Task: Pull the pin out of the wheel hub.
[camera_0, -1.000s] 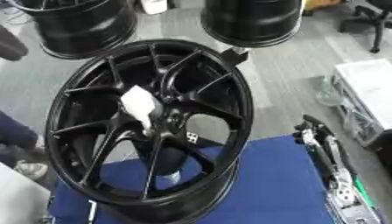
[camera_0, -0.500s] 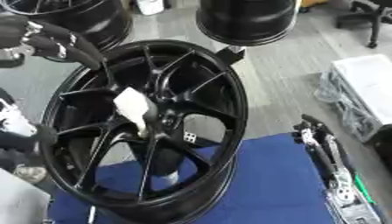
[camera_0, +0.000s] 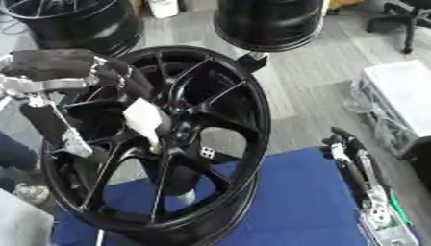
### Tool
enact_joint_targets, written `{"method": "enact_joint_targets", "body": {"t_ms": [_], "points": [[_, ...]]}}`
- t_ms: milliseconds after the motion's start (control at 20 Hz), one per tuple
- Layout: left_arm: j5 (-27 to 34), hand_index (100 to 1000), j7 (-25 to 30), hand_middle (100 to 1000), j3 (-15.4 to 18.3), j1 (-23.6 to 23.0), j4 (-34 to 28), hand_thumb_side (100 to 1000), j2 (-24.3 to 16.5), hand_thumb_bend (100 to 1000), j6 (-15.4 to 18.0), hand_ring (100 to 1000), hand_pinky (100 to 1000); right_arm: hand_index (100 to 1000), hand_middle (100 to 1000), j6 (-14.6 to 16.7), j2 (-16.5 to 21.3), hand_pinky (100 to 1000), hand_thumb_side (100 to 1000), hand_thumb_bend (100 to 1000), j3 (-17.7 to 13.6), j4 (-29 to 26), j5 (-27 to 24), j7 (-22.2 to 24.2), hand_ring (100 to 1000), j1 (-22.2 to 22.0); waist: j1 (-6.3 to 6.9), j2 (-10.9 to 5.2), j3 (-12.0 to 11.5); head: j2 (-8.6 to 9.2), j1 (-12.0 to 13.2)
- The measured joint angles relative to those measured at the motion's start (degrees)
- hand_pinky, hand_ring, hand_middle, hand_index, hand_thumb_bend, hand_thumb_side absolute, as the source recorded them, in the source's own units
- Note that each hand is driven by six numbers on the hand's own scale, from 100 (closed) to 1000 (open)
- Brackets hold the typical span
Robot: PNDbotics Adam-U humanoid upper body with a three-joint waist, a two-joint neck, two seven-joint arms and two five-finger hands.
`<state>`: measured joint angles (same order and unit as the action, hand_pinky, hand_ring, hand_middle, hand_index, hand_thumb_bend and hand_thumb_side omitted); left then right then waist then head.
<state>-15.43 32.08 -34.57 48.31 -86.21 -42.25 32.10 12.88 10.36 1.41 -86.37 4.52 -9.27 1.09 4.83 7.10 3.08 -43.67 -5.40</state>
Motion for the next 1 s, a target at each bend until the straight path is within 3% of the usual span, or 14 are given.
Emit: {"method": "enact_joint_targets", "body": {"t_ms": [450,1000], "points": [[-2.3,812,0.0,752,-0.1,1.1,5.7,310,3.8,547,0.0,739,792,862,644,0.1,0.0,669,727,100,0.1,0.0,0.0,0.3,659,0.4,-0.04,0.02,0.1,0.19,0.1],[-1.7,607,0.0,481,1.4,1.2,12.4,258,6.0,417,0.0,587,746,862,644,0.1,0.0,670,730,100,0.1,0.4,-0.2,0.4,659,0.5,-0.06,0.05,0.4,0.51,0.0]]}}
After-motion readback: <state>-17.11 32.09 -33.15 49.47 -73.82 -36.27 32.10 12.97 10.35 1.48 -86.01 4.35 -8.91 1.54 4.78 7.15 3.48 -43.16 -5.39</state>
